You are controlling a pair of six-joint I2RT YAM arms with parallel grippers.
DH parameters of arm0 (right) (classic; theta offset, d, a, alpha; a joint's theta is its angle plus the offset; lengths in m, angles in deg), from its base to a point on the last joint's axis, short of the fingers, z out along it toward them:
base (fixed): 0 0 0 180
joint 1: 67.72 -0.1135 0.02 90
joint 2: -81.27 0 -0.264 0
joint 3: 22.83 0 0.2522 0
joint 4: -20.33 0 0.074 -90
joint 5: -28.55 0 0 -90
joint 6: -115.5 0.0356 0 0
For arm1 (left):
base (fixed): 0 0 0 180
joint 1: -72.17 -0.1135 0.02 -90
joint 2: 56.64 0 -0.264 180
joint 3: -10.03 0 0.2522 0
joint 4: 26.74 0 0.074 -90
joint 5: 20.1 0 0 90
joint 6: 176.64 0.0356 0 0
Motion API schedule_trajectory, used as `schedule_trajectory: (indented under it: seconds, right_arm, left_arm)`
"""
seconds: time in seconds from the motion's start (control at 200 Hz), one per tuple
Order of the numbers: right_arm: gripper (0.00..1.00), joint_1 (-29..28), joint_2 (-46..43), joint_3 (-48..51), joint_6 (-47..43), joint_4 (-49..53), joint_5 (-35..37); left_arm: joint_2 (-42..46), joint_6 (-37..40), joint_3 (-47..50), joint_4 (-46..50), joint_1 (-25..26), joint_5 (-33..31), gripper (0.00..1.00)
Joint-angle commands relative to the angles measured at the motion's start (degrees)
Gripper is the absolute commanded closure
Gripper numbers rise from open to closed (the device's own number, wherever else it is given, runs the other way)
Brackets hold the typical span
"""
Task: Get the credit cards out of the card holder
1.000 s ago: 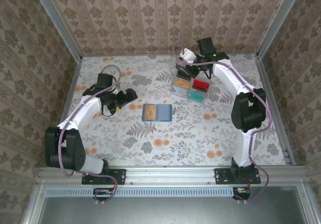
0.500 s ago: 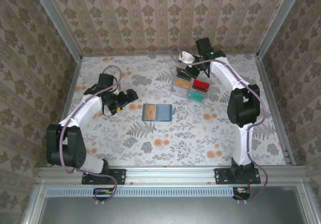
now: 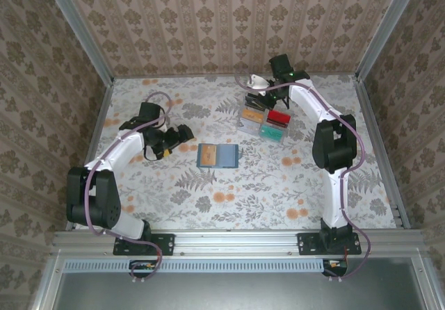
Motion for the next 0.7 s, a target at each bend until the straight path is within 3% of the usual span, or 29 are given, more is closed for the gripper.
schedule_trajectory:
  seconds: [0.0, 0.13, 0.48, 0.565, 0.695]
  right_arm:
    - [0.80, 0.2, 0.6, -1.8, -0.9, 1.6, 1.3]
    - [0.70, 0.1, -1.1, -0.9, 1.1, -0.5, 1.2]
    - [0.70, 0.1, -7.6, 1.6, 9.1, -2.9, 0.2]
    - [0.69, 0.0, -11.9, 5.6, 14.6, -5.1, -2.5]
    - [0.55, -1.3, -20.0, 15.3, 27.0, -12.0, -4.4]
  left_arm:
    - [-0.3, -0.6, -1.1, -0.5, 0.2, 1.1, 0.00]
    - [0.0, -0.5, -1.5, -0.4, 0.3, 1.4, 0.00]
    - [1.2, -0.6, -0.9, -0.5, 0.5, 1.7, 0.00]
    - [1.9, -0.5, -0.4, -0.8, 0.5, 1.6, 0.00]
    - [2.7, -0.1, 0.4, -0.9, 0.8, 1.5, 0.00]
